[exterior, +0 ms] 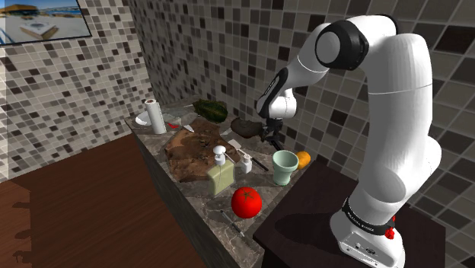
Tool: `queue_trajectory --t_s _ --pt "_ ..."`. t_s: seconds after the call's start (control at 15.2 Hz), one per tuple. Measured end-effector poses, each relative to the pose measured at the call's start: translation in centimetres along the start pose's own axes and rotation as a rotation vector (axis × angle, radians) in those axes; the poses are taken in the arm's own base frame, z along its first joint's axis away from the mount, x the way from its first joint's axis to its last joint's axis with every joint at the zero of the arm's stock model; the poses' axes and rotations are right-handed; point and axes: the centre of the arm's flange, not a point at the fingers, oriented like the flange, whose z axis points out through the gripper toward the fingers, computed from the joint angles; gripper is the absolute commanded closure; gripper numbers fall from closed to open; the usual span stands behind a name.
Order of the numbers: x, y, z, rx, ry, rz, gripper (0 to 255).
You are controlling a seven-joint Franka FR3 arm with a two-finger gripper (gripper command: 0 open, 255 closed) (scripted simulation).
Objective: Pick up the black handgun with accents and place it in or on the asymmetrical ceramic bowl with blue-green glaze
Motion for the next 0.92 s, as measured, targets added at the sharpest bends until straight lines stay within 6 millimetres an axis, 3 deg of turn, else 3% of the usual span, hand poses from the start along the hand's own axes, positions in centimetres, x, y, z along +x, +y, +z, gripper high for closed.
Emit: queue_trajectory --t_s 0.33,0.4,0.92 --pt "-0.10 0.04 0.34 0.000 -0.002 0.002 0" --pt "-0.12 0.03 0.36 0.000 -0.003 0.003 255" --pt "-0.07 0.03 0.41 0.001 -0.008 0.006 255"
